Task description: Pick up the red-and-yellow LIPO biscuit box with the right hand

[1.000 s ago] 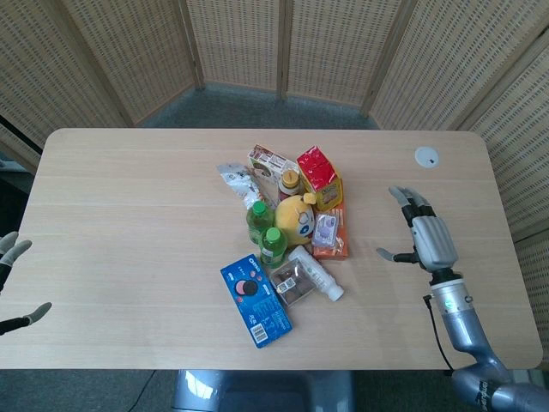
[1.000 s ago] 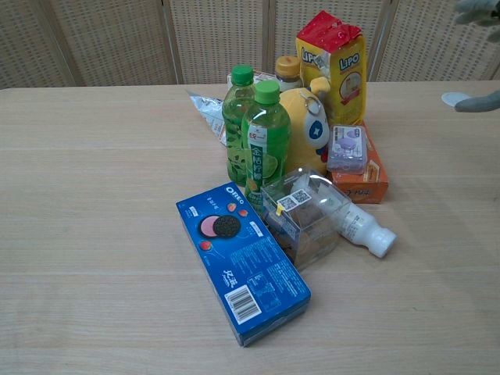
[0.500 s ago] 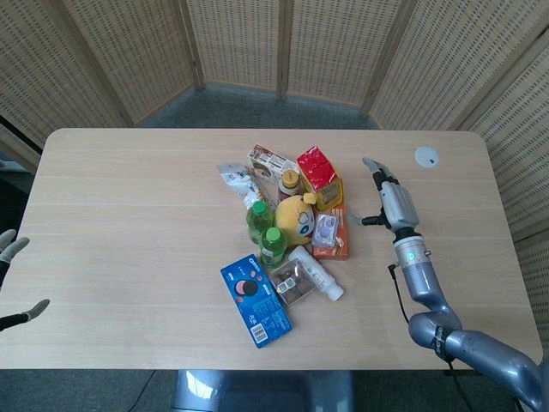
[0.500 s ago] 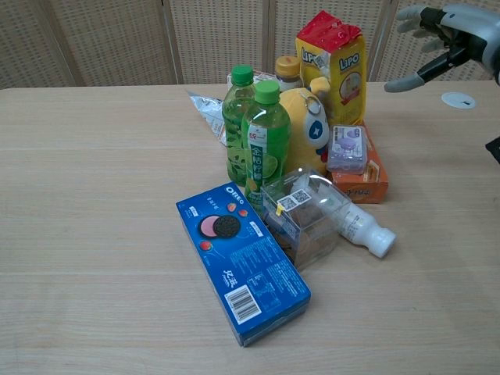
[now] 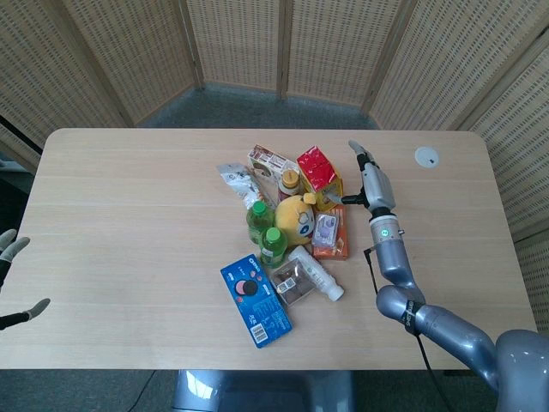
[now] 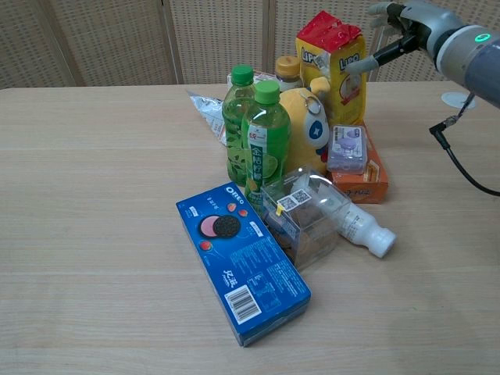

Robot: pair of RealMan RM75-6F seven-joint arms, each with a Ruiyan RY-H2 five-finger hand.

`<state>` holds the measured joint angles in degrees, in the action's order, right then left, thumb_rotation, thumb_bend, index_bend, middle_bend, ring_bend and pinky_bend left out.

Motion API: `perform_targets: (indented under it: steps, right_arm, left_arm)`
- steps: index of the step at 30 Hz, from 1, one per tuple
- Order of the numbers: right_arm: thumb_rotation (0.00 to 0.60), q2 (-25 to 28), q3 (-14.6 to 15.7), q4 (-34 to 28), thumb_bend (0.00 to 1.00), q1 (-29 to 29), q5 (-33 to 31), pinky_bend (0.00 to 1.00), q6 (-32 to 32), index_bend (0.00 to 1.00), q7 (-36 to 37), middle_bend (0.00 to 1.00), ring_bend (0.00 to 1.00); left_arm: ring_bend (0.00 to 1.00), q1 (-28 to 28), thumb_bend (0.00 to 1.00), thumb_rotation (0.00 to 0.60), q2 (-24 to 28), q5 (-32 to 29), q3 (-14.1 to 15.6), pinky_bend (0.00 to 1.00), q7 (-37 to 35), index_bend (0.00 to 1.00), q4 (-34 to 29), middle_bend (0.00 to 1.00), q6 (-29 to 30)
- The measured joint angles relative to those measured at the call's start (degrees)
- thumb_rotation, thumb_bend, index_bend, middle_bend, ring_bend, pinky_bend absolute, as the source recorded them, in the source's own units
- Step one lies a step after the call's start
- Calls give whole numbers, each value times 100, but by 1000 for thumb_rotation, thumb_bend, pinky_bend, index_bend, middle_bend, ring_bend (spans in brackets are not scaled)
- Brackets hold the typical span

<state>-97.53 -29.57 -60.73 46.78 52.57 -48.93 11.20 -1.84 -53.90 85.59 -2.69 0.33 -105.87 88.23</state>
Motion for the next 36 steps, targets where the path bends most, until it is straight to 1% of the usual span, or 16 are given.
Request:
perform_targets:
  steps: [6,11,16,23,24,26,27,28,30,31,33,34,36]
  right_arm:
    - [600,5,30,-453,0,-54,-57,0,-230,0,-189,0,0]
    - [600,-12,-35,-682,0,-16,-280,0,-310,0,-364,0,0]
    - [600,-175,-156,-596,0,140,-586,0,-330,0,-489,0,0]
    - [600,-650,-390,-141,0,462,-904,0,-587,0,-658,0,0]
    - [600,-695,-416,-86,0,484,-910,34,-647,5,-655,19,17]
    - [600,-817,-473,36,0,531,-893,257,-834,83,-626,165,166]
    - [600,-882,-500,116,0,553,-876,473,-921,174,-596,324,331]
    - [600,-953,-525,214,0,575,-850,611,-1004,246,-550,437,455]
    - [600,-1109,-557,485,0,628,-761,737,-1147,325,-431,551,578]
    - [600,-1174,-563,603,0,649,-716,775,-1184,355,-375,585,615]
    - [600,-1317,-577,823,0,689,-625,828,-1219,400,-232,631,663]
    - [600,-1360,-584,870,0,700,-598,864,-1213,434,-188,665,695]
    - [600,-1383,-587,886,10,700,-556,902,-1200,473,-162,702,729]
  left_arm:
    - [0,1,0,600,9,-45,-33,0,-42,137,19,0,19]
    - [0,-23,0,600,-3,-33,-22,0,-31,137,20,0,-34]
    - [0,-22,0,600,-25,2,-8,0,-16,137,26,0,-22]
    - [0,-31,0,600,-49,-16,-26,0,3,137,44,0,-17]
    - [0,-31,0,600,-51,-16,-23,0,3,137,46,0,-19]
    - [0,-31,0,600,-49,-17,-21,0,-8,137,49,0,-22]
    - [0,-29,0,600,-46,-18,-22,0,-17,137,49,0,-20]
    - [0,-27,0,600,-41,-20,-26,0,-29,137,50,0,-10]
    - [0,-21,0,600,-35,-23,-36,0,-47,137,51,0,12]
    - [0,-16,0,600,-30,-23,-39,0,-60,137,52,0,25]
    - [0,-12,0,600,-25,-19,-40,0,-72,137,53,0,31]
    - [0,-11,0,600,-24,-15,-37,0,-74,137,53,0,31]
    - [0,-10,0,600,-23,-6,-34,0,-73,137,53,0,31]
